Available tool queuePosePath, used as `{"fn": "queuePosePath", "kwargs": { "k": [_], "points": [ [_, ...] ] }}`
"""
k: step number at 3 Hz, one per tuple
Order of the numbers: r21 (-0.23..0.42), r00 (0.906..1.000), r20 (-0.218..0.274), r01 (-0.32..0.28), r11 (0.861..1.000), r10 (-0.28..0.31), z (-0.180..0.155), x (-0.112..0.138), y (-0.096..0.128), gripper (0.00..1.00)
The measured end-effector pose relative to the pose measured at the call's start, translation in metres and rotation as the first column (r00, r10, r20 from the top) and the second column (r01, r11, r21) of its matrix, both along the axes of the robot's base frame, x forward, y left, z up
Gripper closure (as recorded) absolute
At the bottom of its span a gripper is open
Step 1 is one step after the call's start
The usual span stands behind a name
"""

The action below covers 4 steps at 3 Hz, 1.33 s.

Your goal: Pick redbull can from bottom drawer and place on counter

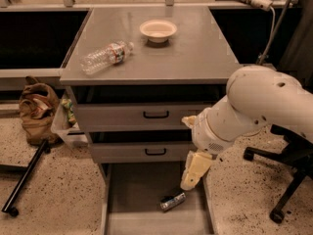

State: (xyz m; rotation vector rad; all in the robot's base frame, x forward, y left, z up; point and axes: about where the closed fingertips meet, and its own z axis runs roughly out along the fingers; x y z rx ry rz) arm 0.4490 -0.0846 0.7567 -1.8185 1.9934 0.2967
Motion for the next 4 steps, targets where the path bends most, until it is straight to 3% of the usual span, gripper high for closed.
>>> {"fn": "queuePosePath", "kwargs": {
  "k": [1, 2, 3, 4],
  "points": [
    [0.000, 1.0000, 0.000, -0.001, 1.000, 0.001, 0.000, 0.000, 0.000, 0.00],
    [0.000, 0.9999, 0.005, 0.011, 1.000, -0.011, -0.036, 0.009, 0.003, 0.00],
    [-0.019, 0.9971, -0.047, 0.059, 0.998, -0.060, -0.143, 0.021, -0.008, 0.00],
    [0.015, 0.9917, -0.041, 0.123, 0.992, -0.122, -0.231, 0.048, -0.013, 0.00]
  ]
}}
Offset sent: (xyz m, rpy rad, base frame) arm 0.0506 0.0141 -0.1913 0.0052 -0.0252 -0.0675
